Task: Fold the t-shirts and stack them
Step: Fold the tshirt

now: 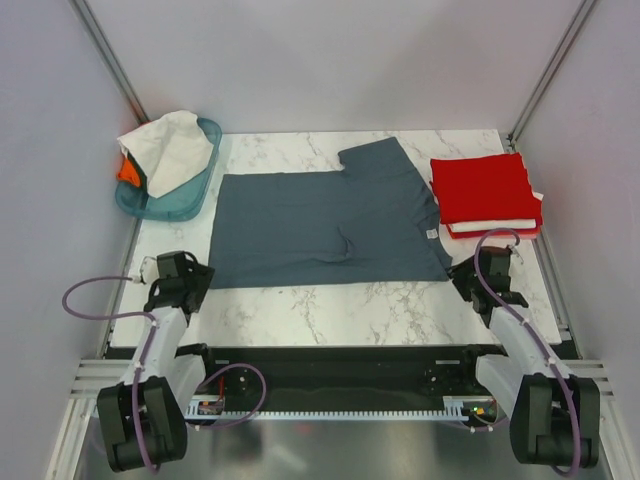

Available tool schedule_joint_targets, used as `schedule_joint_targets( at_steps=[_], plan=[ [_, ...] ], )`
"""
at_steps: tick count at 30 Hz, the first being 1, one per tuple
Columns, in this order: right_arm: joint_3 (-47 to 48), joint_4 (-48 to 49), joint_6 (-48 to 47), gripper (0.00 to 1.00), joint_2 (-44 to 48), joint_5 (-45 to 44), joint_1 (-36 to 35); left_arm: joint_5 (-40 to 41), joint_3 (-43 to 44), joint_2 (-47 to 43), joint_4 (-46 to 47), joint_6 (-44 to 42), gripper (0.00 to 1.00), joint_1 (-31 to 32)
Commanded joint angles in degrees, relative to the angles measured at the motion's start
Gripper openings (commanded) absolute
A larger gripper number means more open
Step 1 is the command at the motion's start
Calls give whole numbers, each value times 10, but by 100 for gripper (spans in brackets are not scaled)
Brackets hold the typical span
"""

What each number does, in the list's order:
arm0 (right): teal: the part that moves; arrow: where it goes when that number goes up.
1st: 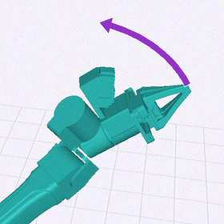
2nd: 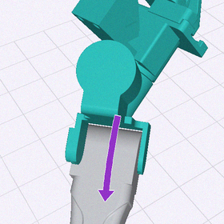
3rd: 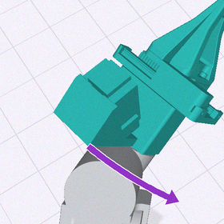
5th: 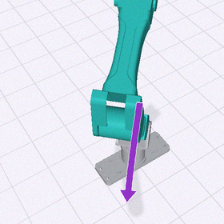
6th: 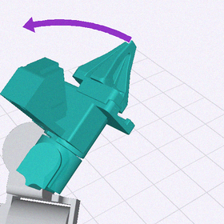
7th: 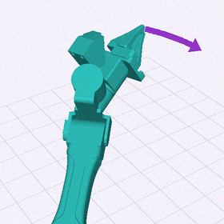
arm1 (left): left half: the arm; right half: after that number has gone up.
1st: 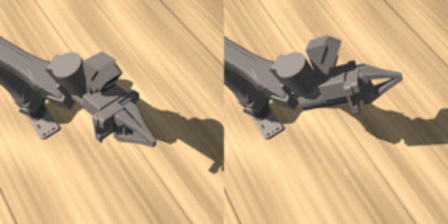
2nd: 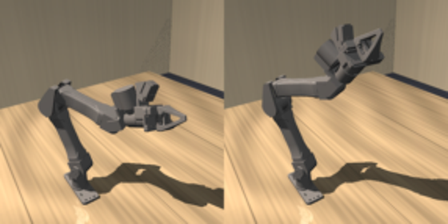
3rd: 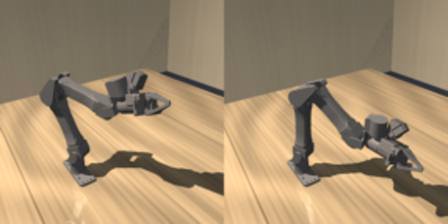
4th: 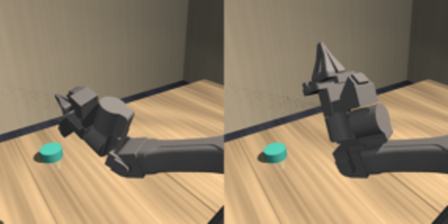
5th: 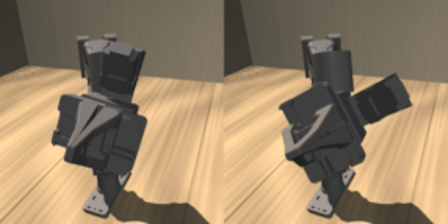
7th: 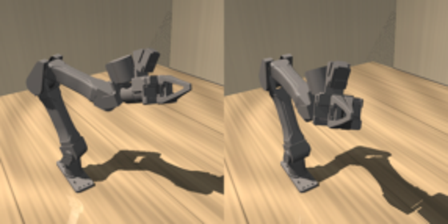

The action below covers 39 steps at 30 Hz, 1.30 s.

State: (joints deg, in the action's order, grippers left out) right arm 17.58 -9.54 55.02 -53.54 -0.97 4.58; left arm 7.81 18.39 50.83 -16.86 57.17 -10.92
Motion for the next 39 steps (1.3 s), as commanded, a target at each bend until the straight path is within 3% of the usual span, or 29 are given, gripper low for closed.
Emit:
schedule_joint_targets(
  at_steps=[1,4,8,11,14,15,21,22,33,39],
  plan=[
    [73,-30,-60,50,25,-79,-34,3,57,-23,-38,-41,80,-2],
    [146,-48,-96,50,-4,-118,-76,-24,105,-41,-41,-83,82,-1],
    [208,-26,-142,44,-78,-98,-117,-93,139,-48,-7,-115,82,9],
    [249,-5,-163,42,-147,-76,-142,-151,154,-26,58,-140,86,55],
    [294,8,-182,41,-217,-74,-150,-148,181,8,102,-158,87,102],
    [307,8,-194,41,-235,-75,-156,-144,189,40,115,-160,87,153],
    [422,6,-248,41,-404,-81,-178,-148,267,185,187,-159,83,270],
    [489,5,-264,43,-462,-90,-187,-150,310,279,219,-157,83,303],
    [637,-40,-305,45,-606,-126,-205,-204,485,513,205,-193,75,381],
    [664,-48,-312,45,-648,-141,-211,-198,524,560,195,-195,73,402]
  ],
)
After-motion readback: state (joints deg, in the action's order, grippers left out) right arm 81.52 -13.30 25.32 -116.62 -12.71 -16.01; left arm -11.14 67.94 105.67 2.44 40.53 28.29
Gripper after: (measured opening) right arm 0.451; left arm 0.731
